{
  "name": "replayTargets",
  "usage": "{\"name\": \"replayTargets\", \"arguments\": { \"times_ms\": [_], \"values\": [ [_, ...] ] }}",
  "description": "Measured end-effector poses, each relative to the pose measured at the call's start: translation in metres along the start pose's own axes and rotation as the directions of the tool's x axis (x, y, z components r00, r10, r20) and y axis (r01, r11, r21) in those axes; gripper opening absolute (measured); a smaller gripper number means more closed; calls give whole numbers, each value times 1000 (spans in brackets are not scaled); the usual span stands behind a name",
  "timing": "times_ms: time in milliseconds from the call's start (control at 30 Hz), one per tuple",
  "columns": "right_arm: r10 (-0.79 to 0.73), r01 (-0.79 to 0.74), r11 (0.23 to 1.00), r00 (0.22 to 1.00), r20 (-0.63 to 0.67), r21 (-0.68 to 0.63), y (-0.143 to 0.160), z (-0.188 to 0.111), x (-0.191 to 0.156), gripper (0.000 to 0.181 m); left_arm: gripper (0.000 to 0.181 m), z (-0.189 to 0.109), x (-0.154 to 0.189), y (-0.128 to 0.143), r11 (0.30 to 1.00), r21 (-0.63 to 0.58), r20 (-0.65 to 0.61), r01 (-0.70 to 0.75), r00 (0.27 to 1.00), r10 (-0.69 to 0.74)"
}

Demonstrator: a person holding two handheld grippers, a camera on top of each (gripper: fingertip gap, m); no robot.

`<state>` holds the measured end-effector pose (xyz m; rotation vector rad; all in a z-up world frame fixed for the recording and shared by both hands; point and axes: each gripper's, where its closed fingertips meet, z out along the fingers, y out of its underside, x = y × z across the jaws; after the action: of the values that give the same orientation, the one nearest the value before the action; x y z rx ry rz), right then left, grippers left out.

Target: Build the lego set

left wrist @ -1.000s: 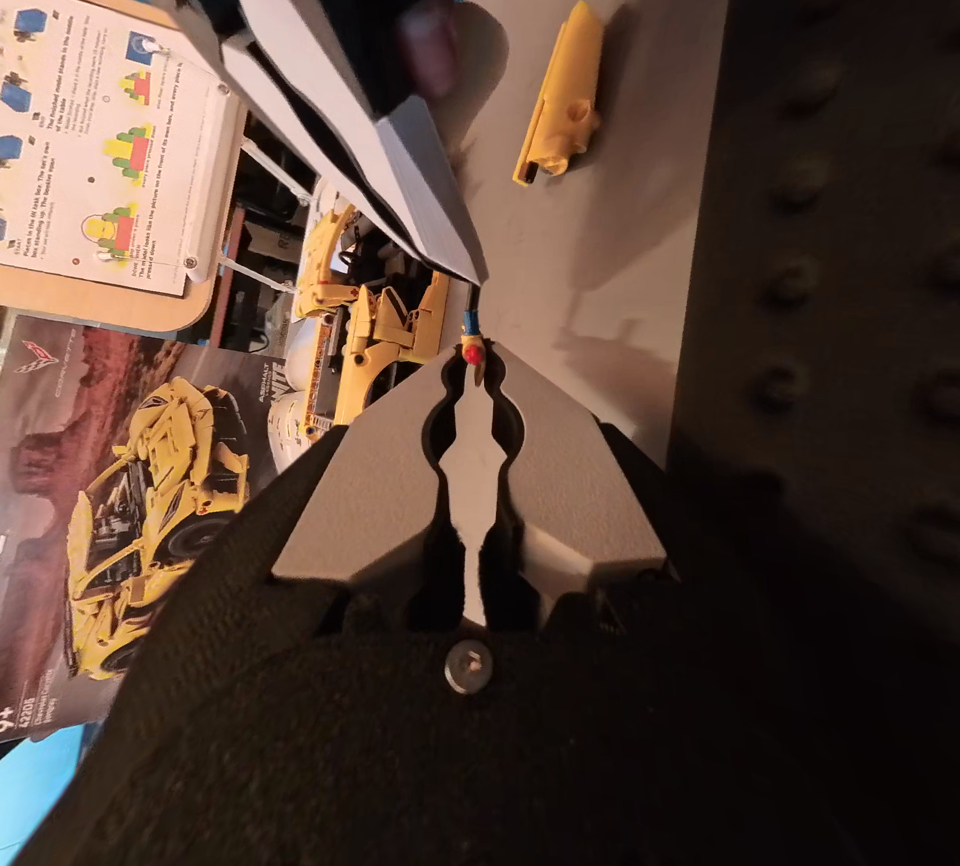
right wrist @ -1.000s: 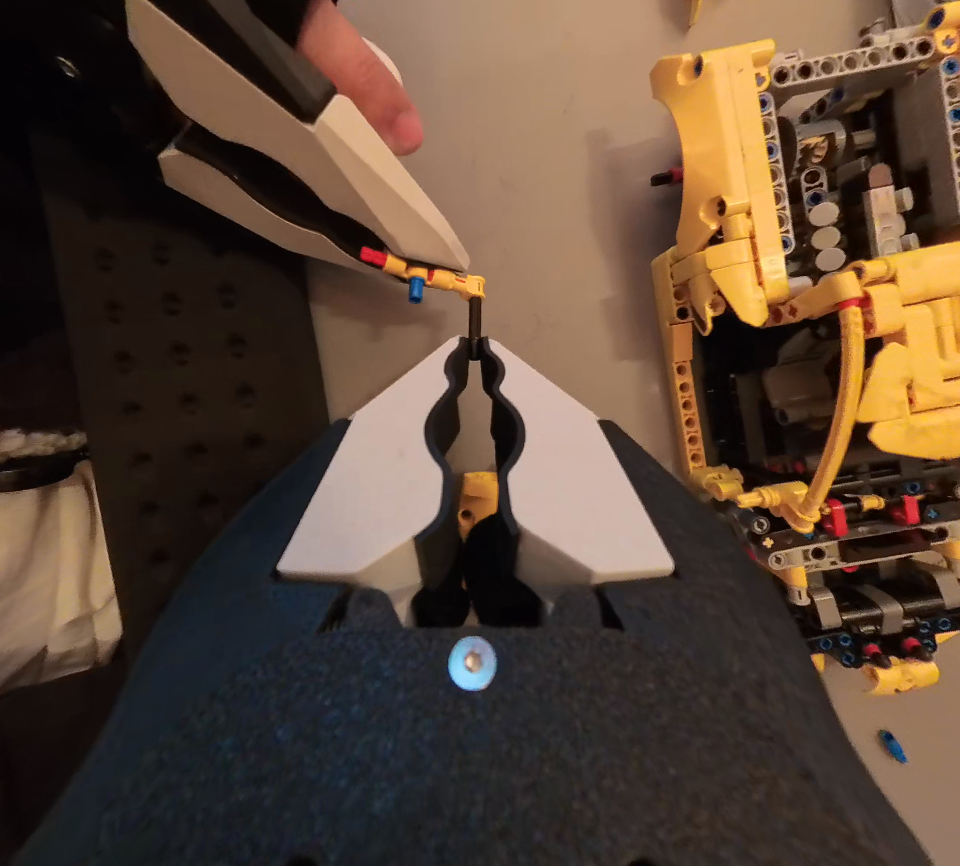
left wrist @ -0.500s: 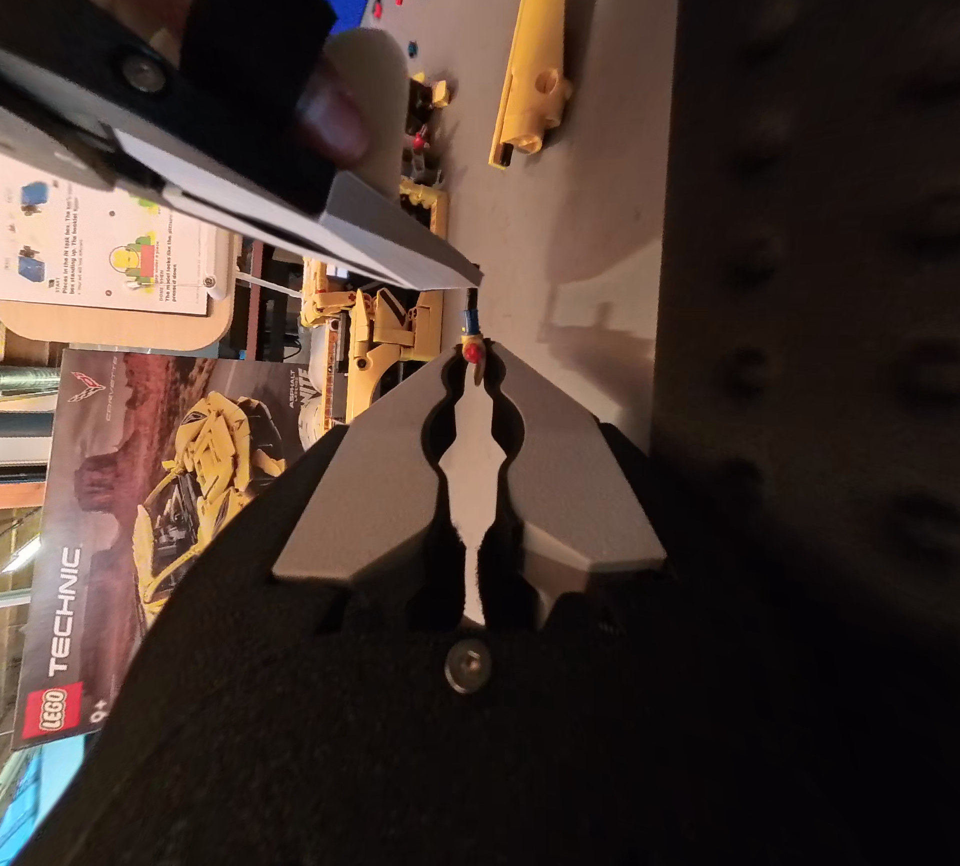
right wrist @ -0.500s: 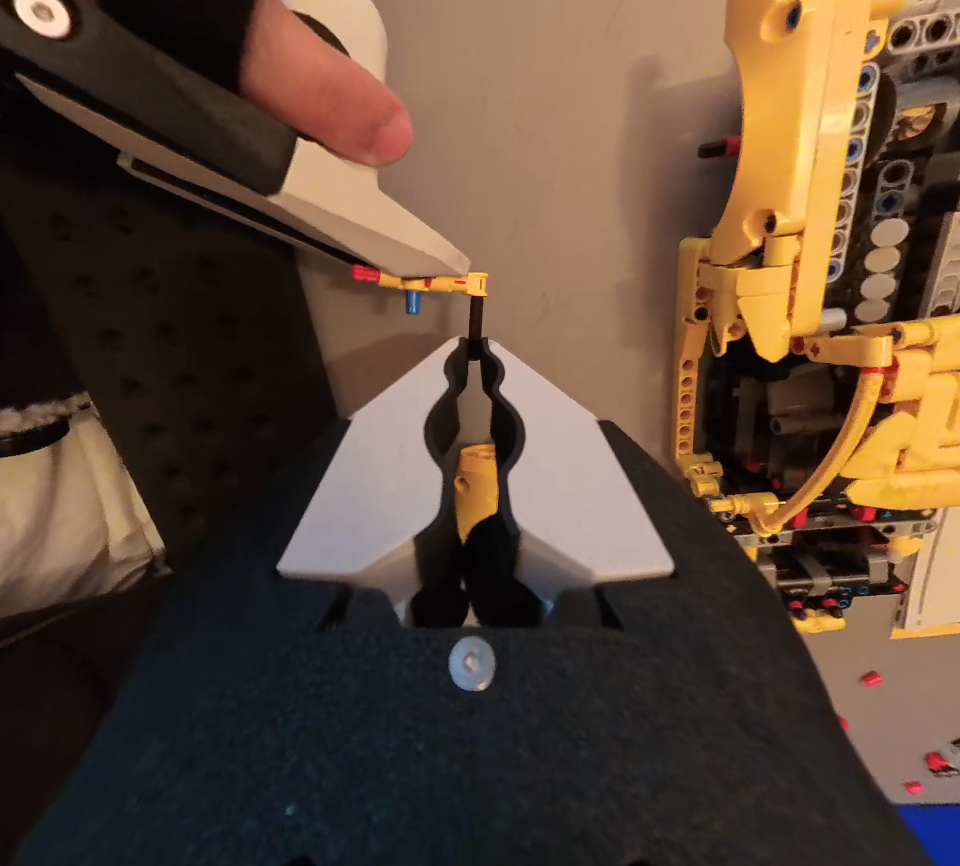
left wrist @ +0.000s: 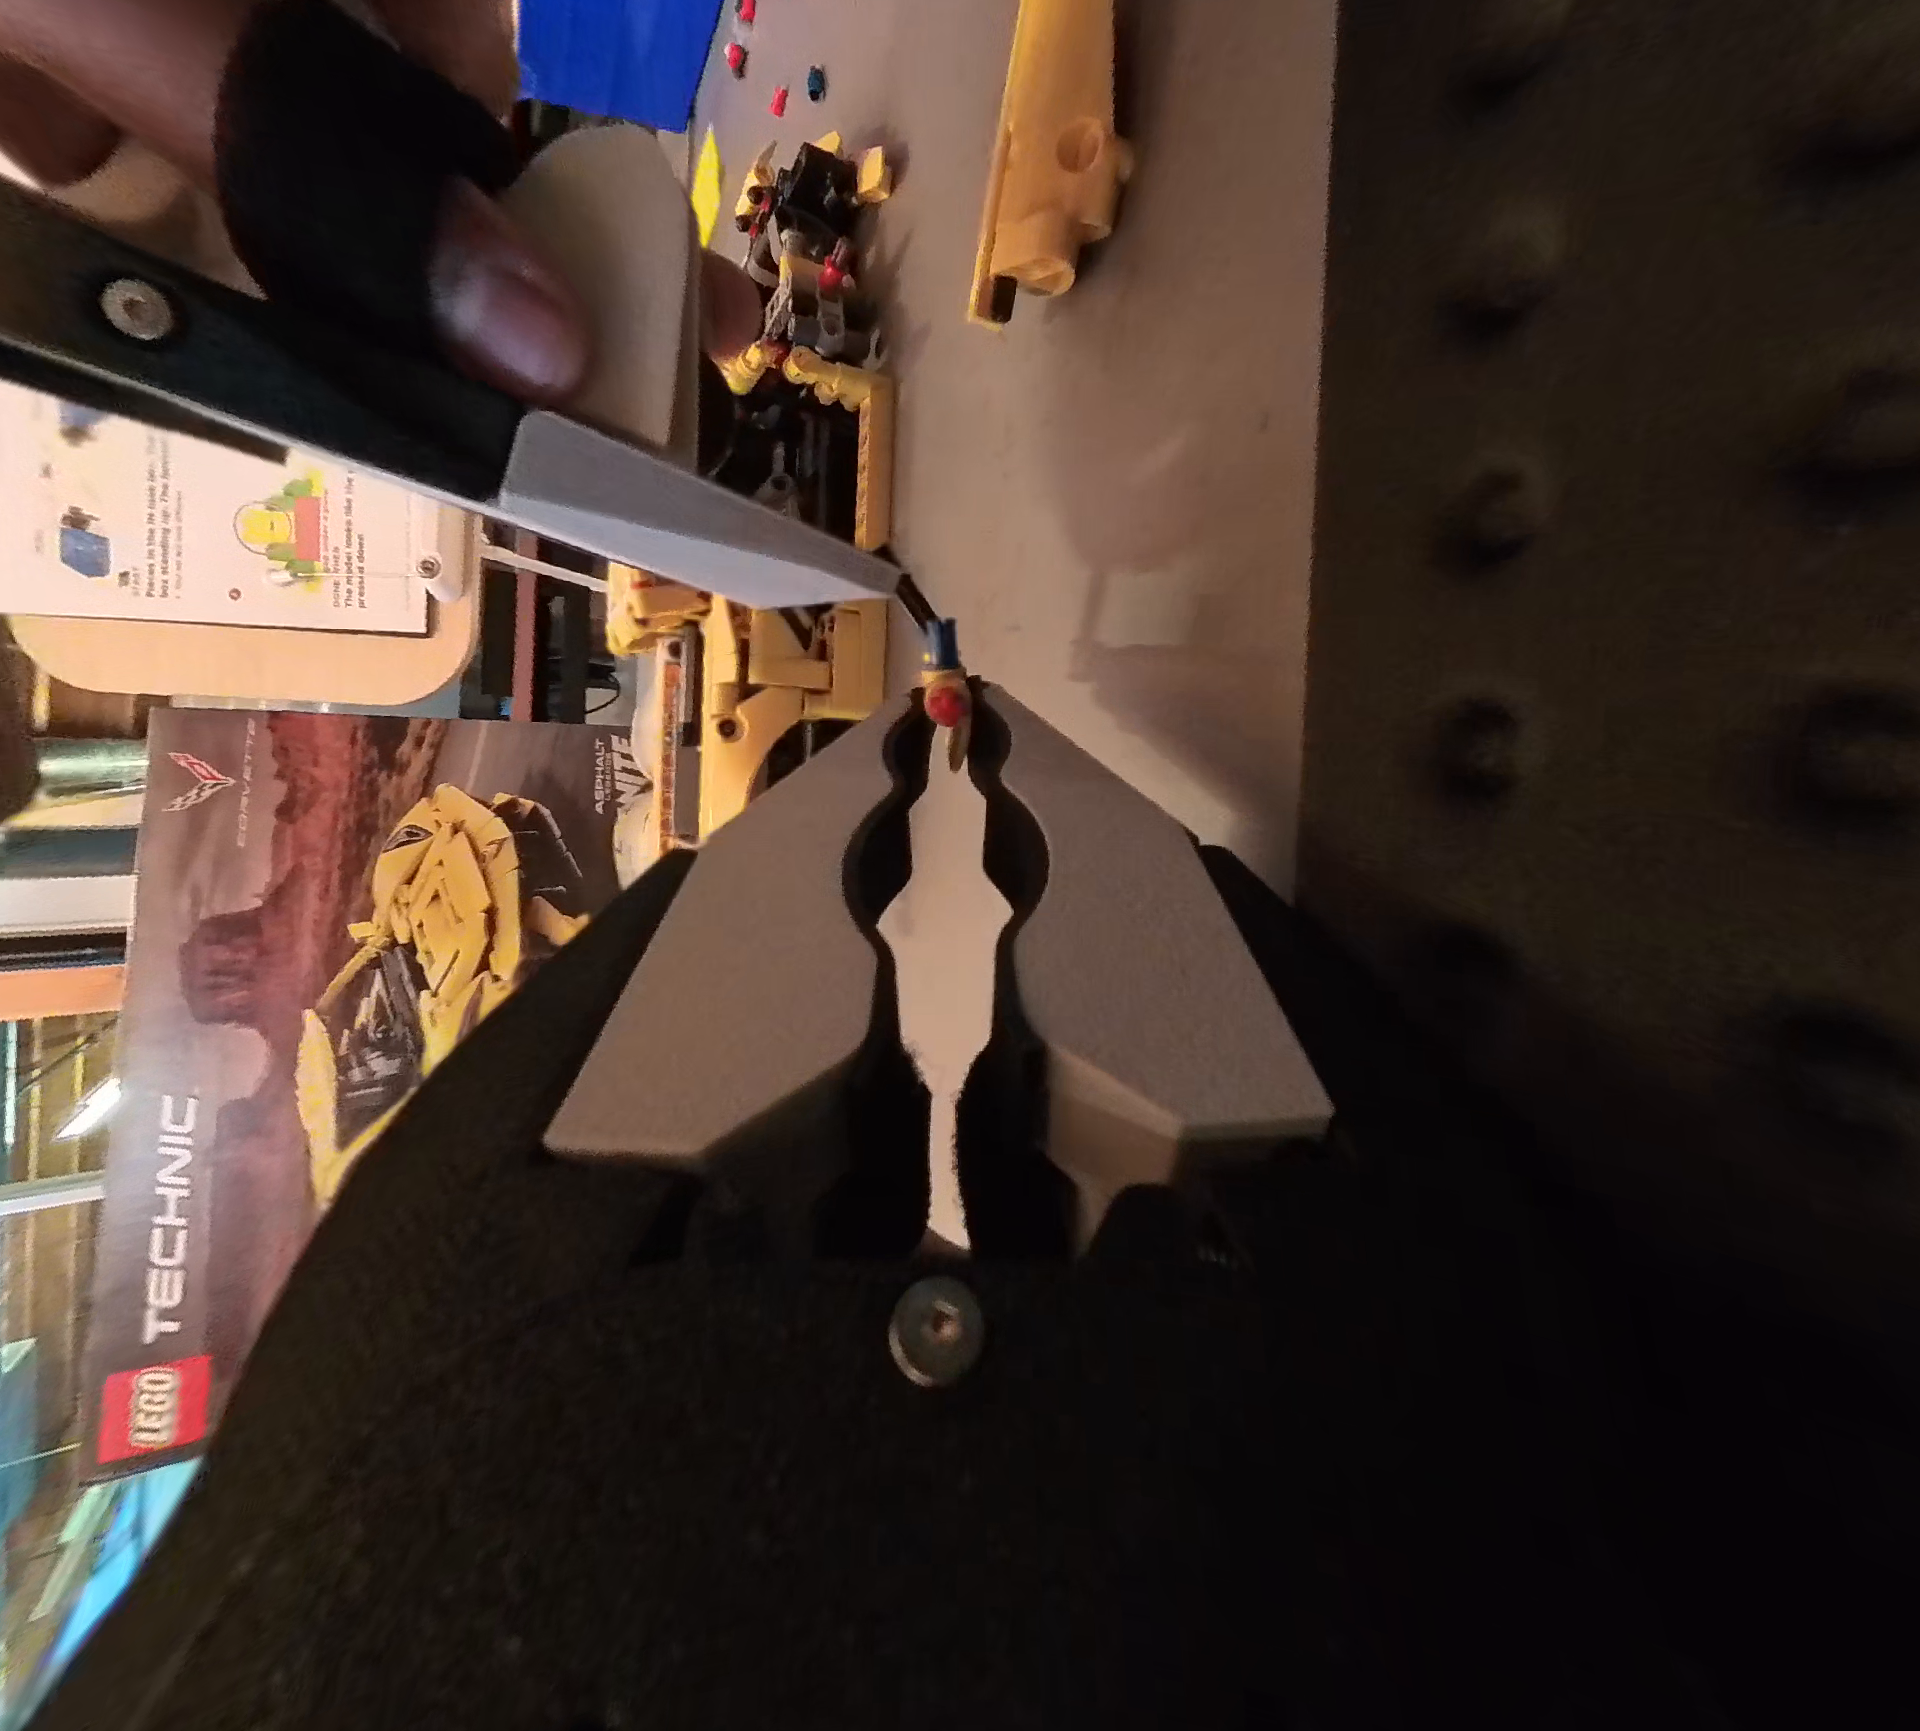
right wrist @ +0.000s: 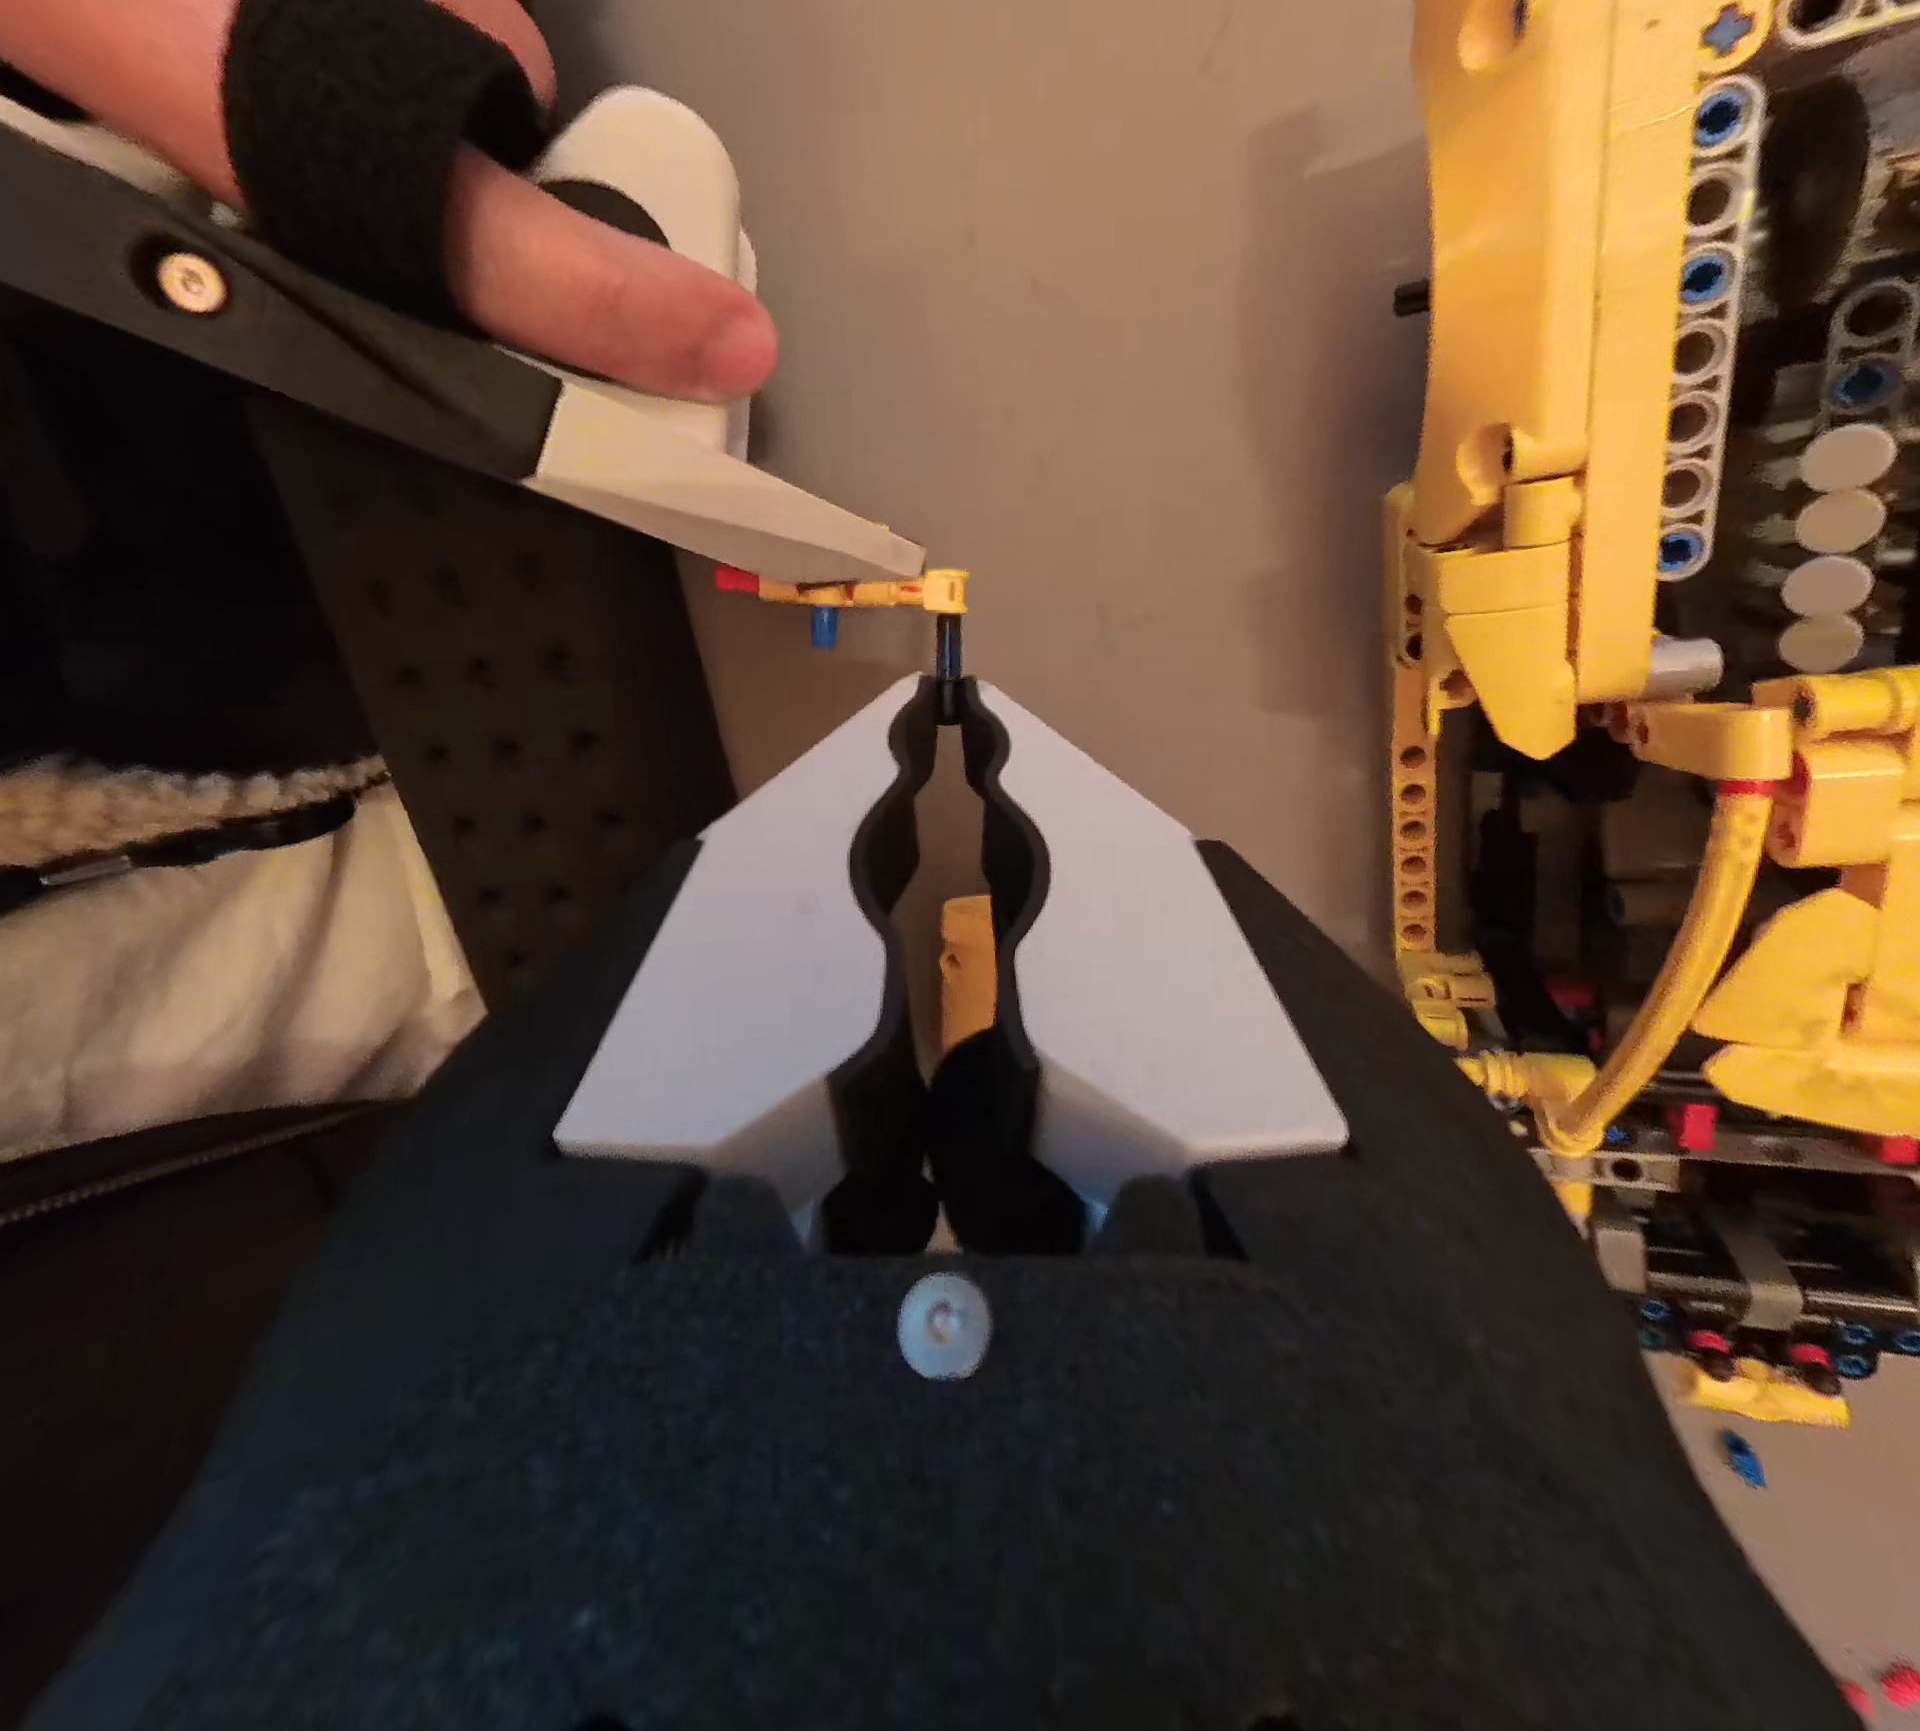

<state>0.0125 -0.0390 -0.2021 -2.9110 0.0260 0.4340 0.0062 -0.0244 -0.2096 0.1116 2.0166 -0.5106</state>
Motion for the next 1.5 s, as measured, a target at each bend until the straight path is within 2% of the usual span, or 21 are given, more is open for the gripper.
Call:
{"name": "replayTargets", "arguments": {
  "times_ms": [167, 300, 433, 467, 567, 633, 767, 1000, 1200, 1400, 1500],
  "values": [
    [14, -12, 997, 999, -29, 70, -1, -1, -1, 3, 6, -1, 0, -1, 988, 31, -71, 154, 986, -152],
    [65, -60, 978, 998, -19, 199, 0, -3, 1, 3, 6, -1, -5, 0, 963, 42, -92, 265, 961, -261],
    [109, -105, 937, 994, 7, 333, 4, -4, 3, 3, 6, 1, -9, 7, 954, 20, -80, 300, 952, -297],
    [87, -75, 933, 996, -17, 353, 7, -4, 3, 3, 6, 2, -9, 13, 957, -4, -72, 291, 954, -291],
    [-25, 83, 936, 985, -170, 343, 20, 5, 7, 3, 6, 4, -8, 19, 953, -32, -73, 301, 950, -303],
    [-86, 162, 921, 971, -221, 354, 21, 13, 3, 3, 6, 4, -9, 17, 943, -18, -88, 331, 939, -332],
    [-118, 225, 905, 949, -294, 361, 23, 27, 4, 4, 6, 3, -6, 15, 945, -9, -101, 327, 940, -327],
    [-170, 342, 867, 887, -430, 362, 19, 24, 9, 15, 6, 2, -3, 10, 955, 11, -110, 296, 950, -293],
    [-175, 345, 857, 893, -414, 383, 17, 25, 6, 17, 6, 0, -5, 8, 952, 28, -106, 305, 948, -301],
    [-210, 375, 840, 891, -403, 392, 12, 30, 2, 4, 6, -2, -9, 5, 950, 53, -92, 309, 948, -303],
    [-145, 275, 867, 936, -320, 415, 11, 29, 4, 3, 6, -6, -21, 3, 945, 91, -40, 315, 949, -313]
  ]
}}
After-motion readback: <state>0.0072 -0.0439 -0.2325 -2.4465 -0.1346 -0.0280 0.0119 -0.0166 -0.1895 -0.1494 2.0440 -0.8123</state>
